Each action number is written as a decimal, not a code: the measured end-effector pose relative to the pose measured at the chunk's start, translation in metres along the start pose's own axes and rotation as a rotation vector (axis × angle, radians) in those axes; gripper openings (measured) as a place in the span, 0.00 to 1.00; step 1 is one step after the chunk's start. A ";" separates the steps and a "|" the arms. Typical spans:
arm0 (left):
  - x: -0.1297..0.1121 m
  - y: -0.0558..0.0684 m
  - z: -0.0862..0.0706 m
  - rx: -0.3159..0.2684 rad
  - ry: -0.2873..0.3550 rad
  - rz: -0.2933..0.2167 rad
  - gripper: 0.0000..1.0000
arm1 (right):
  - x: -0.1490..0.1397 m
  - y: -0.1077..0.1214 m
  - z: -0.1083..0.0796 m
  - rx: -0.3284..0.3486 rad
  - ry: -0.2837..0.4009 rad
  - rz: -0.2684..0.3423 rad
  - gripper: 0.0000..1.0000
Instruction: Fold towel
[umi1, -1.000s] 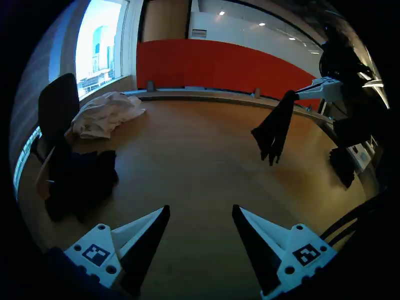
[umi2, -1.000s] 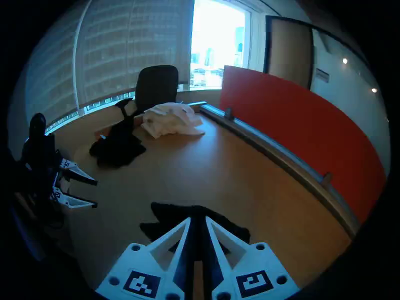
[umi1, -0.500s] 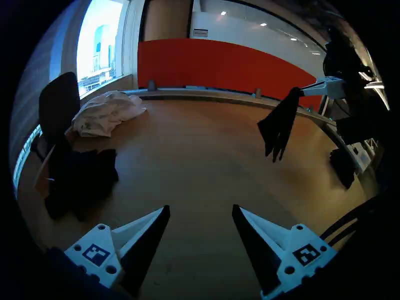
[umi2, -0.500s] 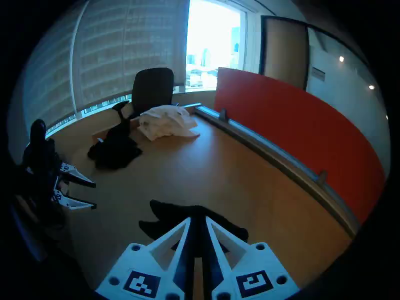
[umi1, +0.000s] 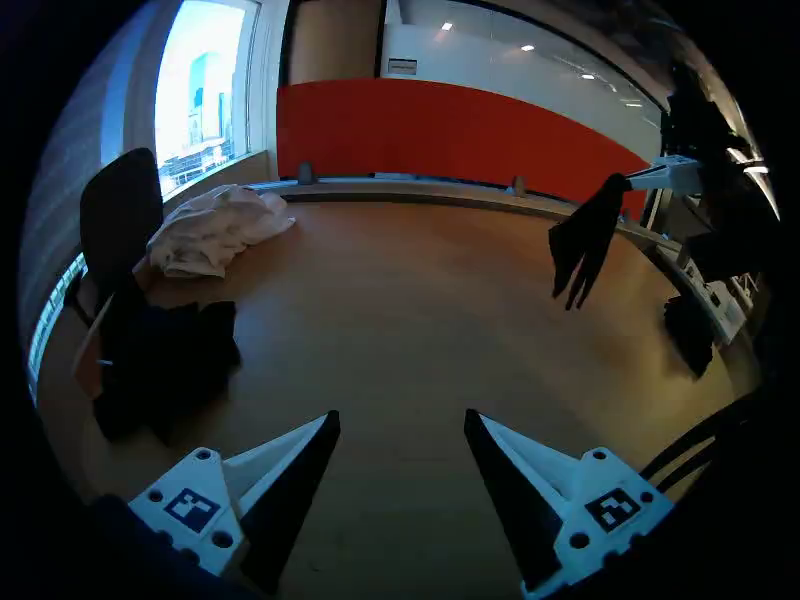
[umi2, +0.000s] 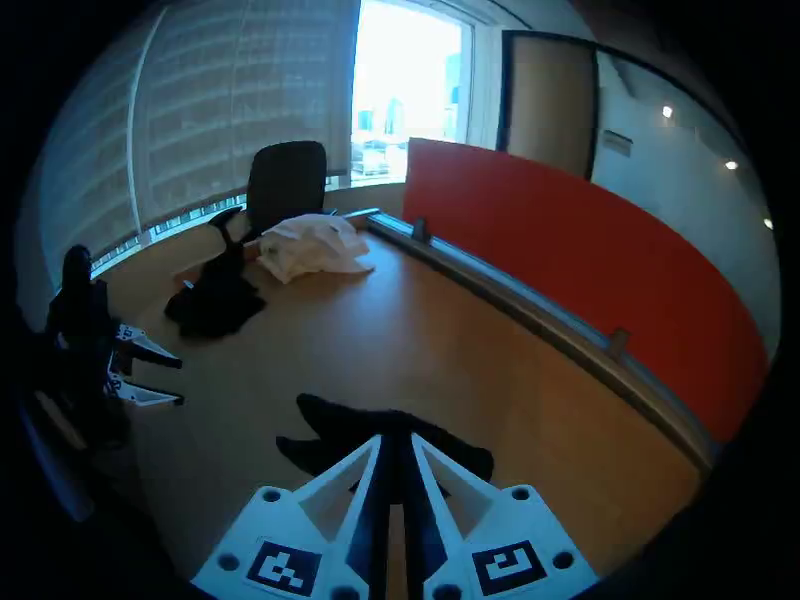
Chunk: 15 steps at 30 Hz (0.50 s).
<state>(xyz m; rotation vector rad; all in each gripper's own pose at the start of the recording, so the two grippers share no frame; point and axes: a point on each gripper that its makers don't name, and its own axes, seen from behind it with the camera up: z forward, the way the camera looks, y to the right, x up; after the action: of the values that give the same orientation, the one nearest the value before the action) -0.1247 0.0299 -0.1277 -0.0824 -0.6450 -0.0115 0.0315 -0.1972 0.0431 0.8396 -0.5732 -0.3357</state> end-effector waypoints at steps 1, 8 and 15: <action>0.000 0.000 0.000 0.001 0.000 0.001 0.93 | -0.002 0.004 -0.004 -0.006 -0.001 0.003 0.06; 0.003 0.000 0.002 0.010 0.001 0.005 0.92 | -0.025 0.036 -0.032 -0.052 -0.021 0.023 0.06; 0.007 -0.004 0.003 0.025 0.000 0.005 0.92 | -0.046 0.065 -0.059 -0.094 -0.036 0.043 0.06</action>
<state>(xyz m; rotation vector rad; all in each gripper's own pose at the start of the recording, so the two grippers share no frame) -0.1211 0.0265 -0.1207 -0.0604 -0.6451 0.0015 0.0336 -0.0984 0.0461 0.7304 -0.6037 -0.3362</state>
